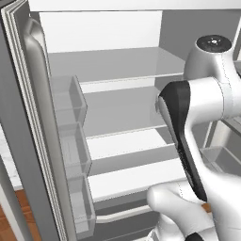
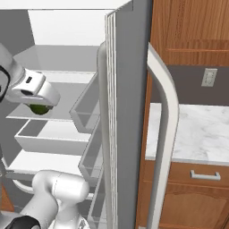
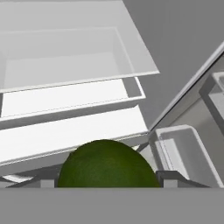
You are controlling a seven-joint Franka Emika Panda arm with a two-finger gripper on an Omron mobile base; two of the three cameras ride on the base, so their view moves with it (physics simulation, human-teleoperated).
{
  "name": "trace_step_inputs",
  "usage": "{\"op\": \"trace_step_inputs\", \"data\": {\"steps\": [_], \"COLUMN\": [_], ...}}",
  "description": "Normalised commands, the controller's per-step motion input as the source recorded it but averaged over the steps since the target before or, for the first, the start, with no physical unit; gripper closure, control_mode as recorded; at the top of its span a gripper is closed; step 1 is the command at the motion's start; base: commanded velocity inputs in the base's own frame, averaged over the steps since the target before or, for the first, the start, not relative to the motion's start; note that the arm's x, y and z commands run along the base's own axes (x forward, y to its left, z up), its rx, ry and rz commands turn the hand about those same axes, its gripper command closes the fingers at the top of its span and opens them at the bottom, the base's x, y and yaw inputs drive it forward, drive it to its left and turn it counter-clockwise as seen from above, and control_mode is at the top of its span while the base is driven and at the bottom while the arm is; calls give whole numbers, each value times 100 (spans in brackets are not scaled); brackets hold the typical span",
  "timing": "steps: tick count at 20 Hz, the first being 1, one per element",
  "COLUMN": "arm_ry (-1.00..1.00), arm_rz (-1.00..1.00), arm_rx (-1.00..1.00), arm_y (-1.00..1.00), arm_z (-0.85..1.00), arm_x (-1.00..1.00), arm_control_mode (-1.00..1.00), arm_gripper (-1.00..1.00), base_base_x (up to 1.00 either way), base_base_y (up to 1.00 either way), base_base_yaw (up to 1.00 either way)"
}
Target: Gather the lime and eggplant from the fridge and place them on a tray on the dining counter. Then gather the steak and fish from the fridge and place them on the other tray.
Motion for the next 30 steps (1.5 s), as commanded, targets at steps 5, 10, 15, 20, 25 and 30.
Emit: {"op": "trace_step_inputs", "data": {"steps": [5, 10, 15, 20, 25, 30], "arm_ry": [1, 0, 2, 0, 0, 0], "arm_rz": [7, 5, 0, 0, 0, 0], "arm_rx": [0, 0, -1, 0, 0, 0], "arm_y": [10, 18, 10, 0, 0, 0], "arm_z": [-5, -18, -38, 0, 0, 0], "arm_x": [-18, -43, -47, 0, 0, 0], "arm_control_mode": [-100, -100, 100, 100, 100, 100], "arm_gripper": [100, 100, 100, 100, 100, 100], "base_base_x": [0, 0, -4, -63, -95, -84], "base_base_y": [0, 0, 5, 13, 12, 33], "base_base_yaw": [0, 0, 0, 2, 2, 0]}}
